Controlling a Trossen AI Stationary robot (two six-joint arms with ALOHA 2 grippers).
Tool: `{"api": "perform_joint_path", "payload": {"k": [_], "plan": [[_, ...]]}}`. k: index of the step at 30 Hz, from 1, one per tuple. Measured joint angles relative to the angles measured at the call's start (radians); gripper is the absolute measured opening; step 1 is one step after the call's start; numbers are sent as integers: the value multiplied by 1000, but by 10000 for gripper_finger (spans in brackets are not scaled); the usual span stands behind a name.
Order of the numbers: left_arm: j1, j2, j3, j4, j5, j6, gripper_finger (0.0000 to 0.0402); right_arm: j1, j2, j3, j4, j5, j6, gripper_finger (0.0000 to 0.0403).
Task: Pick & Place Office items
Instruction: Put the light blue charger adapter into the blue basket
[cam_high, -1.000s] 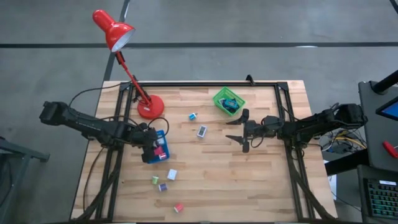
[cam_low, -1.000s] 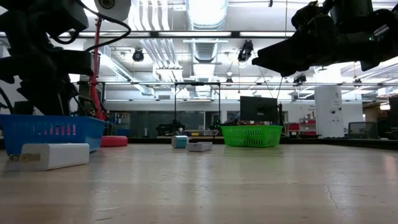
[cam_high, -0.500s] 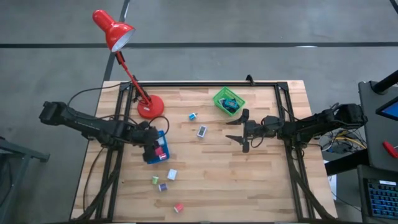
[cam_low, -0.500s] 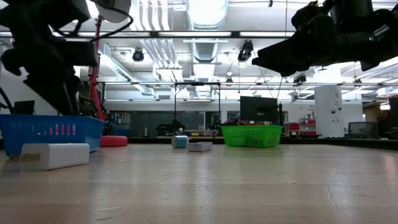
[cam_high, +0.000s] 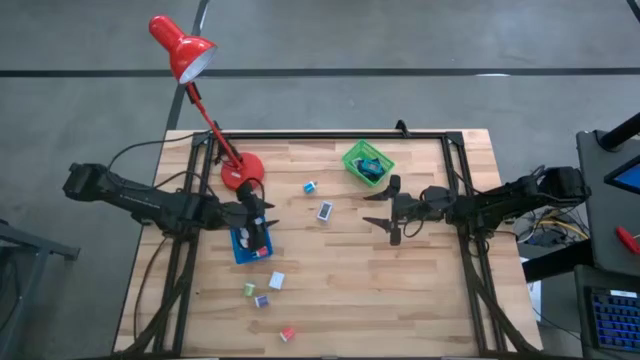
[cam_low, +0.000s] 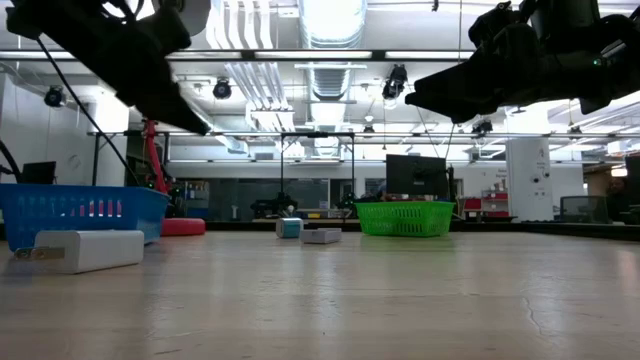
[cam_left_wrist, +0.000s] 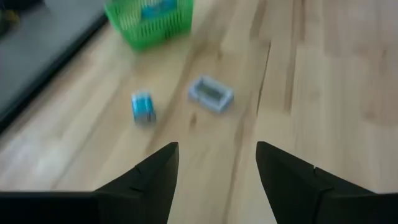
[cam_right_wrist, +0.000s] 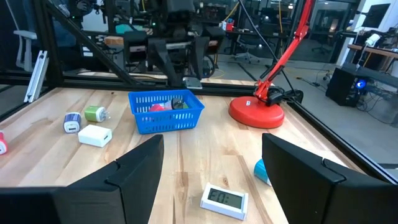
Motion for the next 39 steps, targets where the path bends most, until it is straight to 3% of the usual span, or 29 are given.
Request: {"api": "perform_joint_path", "payload": {"k": [6,17,26,33,39], "plan": [[2,0,-89,310,-12,98,222,0,0,0,0,0,0,262],[35,0,-209,634,-39,190,222,0,0,0,3,0,-4,263],[79,34,-236,800,-34,257,222,0,0,0,4,0,-2,262],[114,152,-246,987,33,327,222,0,0,0,3,0,1,262],[171,256,-211,1012,125,331,222,0,0,0,3,-1,-2,263]]}}
